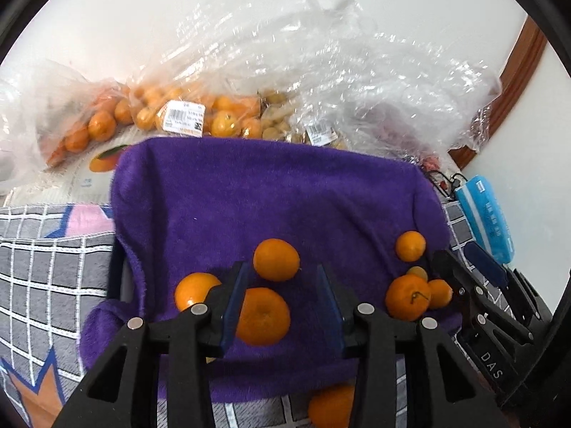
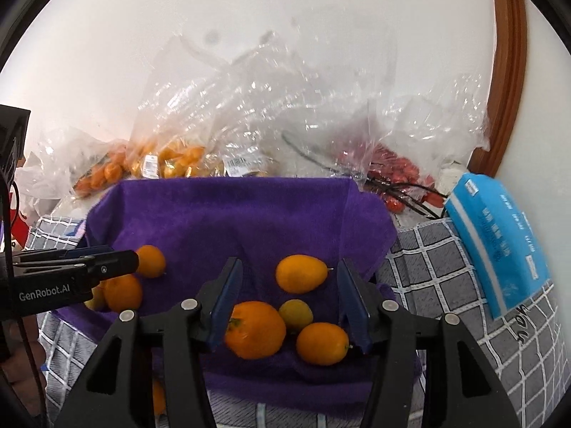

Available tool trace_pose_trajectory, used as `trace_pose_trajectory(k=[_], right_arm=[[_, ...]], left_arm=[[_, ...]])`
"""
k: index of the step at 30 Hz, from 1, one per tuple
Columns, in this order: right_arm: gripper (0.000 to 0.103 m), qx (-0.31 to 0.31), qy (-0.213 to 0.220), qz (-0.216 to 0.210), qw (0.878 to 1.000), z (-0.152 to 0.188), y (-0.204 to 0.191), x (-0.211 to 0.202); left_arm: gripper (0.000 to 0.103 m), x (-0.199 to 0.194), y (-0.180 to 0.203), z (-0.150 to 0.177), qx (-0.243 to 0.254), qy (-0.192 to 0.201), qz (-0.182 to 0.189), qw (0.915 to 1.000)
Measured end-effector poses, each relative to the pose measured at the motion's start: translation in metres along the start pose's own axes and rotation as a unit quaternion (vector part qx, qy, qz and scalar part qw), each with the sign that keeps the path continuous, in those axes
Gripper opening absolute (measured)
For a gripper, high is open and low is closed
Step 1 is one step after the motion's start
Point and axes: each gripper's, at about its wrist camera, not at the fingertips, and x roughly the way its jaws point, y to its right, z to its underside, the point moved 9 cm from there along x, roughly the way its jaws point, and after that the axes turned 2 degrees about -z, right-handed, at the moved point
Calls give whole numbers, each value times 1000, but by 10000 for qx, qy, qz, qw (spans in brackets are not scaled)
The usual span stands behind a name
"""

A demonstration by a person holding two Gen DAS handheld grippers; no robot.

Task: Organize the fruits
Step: 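Lower the oval orange fruit and the orange onto the towel and open both tools, then pull both open tools back from the towel toward the loose fruits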

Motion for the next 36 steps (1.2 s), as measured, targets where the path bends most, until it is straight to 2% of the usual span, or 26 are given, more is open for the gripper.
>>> trace_pose_trajectory(k=[9,17,24,36], right_arm=[[55,34,18,210,9998,11,-13,-34],[55,217,-93,67,9997,28,-28,-49],[55,227,-188,0,9996,56,-41,-54],[55,84,-201,-56,9997,82,-64,-56]], left_arm=[[40,-42,-9,5,59,293,3,9996],[41,-68,-29,19,149,623,-188,9978],[42,-62,-55,49,201,639,-382,9970],[41,-47,-82,72,79,703,-292,9971]])
